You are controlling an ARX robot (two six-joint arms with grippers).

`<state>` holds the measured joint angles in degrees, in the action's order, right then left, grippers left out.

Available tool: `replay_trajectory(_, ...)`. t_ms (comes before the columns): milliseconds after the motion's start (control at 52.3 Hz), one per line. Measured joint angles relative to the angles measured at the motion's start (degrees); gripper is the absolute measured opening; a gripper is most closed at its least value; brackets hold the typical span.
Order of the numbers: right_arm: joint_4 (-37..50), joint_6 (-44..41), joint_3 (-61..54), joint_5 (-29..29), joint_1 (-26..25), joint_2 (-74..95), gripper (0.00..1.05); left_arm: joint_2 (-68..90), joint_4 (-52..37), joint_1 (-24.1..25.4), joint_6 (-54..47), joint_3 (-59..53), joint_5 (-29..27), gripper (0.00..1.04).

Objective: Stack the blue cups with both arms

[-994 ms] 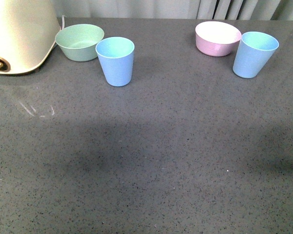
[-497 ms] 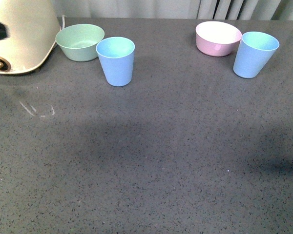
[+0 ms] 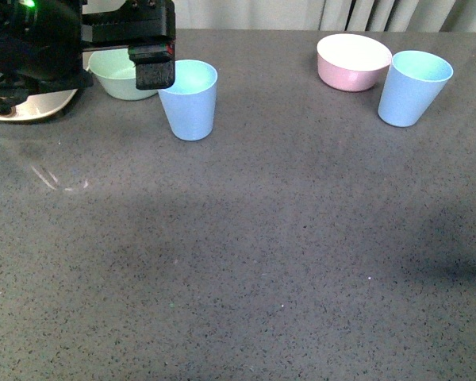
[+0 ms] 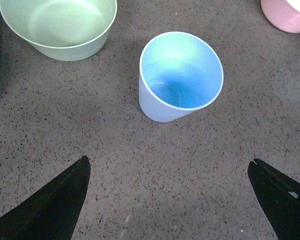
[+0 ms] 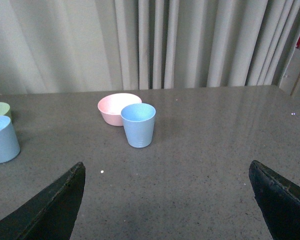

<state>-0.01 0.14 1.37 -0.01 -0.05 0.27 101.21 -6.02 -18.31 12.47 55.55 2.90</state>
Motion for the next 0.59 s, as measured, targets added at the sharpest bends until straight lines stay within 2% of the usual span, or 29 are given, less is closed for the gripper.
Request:
replay_trajectory(153, 0.0, 0.0, 0.0, 0.0, 0.0, 0.0, 0.96, 5.5, 2.0, -0.6, -0.7, 5.9, -4.9, 0.96)
replay_trajectory(459, 0.0, 0.0, 0.0, 0.0, 0.0, 0.0, 0.96, 16.5, 9.2, -0.8, 0.4, 19.9, -9.3, 0.96)
replay_trajectory(592, 0.0, 0.0, 0.0, 0.0, 0.0, 0.0, 0.96, 18.2, 10.5, -1.0, 1.0, 22.1, -10.2, 0.96)
